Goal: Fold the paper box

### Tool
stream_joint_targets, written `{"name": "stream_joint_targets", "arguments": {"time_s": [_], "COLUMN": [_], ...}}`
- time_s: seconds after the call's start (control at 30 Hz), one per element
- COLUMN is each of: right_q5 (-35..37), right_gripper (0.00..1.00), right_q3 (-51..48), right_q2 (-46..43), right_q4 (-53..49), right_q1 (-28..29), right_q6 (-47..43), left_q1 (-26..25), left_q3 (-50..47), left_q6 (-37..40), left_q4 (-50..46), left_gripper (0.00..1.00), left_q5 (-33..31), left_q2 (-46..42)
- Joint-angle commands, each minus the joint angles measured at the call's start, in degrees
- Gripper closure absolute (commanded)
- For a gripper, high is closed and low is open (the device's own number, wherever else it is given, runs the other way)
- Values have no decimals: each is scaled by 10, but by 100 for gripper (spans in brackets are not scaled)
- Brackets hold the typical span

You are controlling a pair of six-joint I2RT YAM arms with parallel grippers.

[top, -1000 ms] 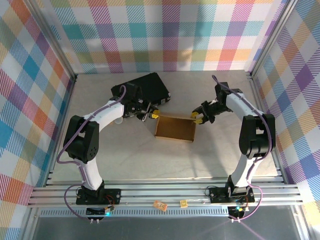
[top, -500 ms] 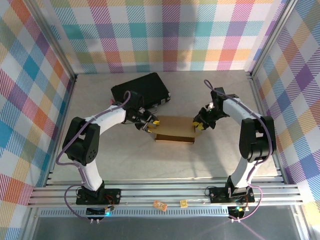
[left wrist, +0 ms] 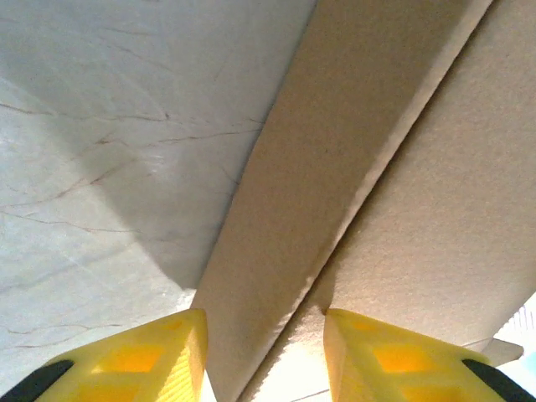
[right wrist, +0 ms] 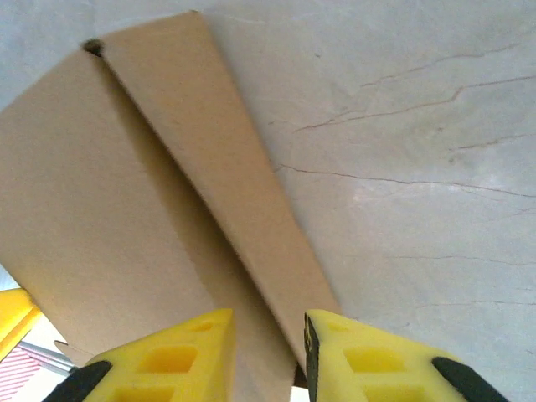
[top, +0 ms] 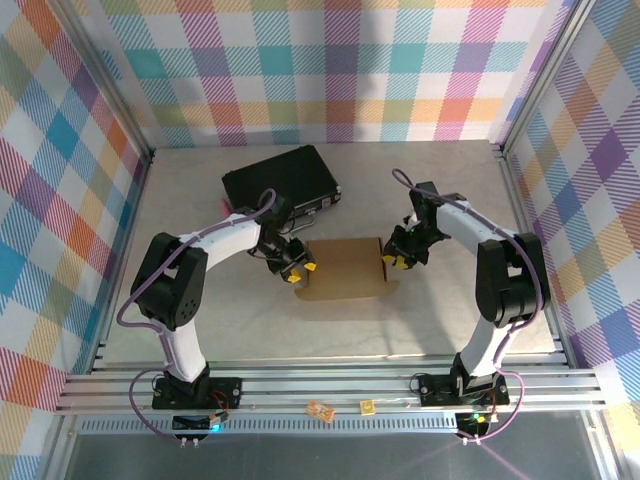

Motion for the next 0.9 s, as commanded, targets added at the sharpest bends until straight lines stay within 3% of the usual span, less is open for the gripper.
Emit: {"name": "stream_joint_targets", "arguments": {"time_s": [0.0, 0.17, 0.37, 0.47, 0.73, 0.8, 0.87], "right_q5": [15, 21, -18, -40, -45, -43, -45], "right_gripper": [71, 66, 47, 48, 62, 62, 55], "right_q3": [-2, -7, -35, -38, -36, -36, -36], "right_q2": [-6, -11, -37, -25, -2, 0, -4], "right_q4": [-14, -14, 33, 45, 64, 68, 70], "right_q1": [7, 12, 16, 16, 16, 17, 16], "right_q6": [-24, -38, -74, -76, -67, -65, -64], "left_q1": [-6, -10, -12, -12, -12, -12, -12], "left_q3": [-8, -7, 0, -1, 10, 14, 18], "left_q6": [32, 35, 52, 60, 62, 62, 63], "left_q4": [-39, -28, -42, -43, -43, -44, -45], "left_gripper": [60, 64, 67, 70, 76, 76, 77], "left_q5": [-39, -41, -63, -69, -73, -74, -75], "left_q2": [11, 16, 22, 24, 31, 34, 36]}}
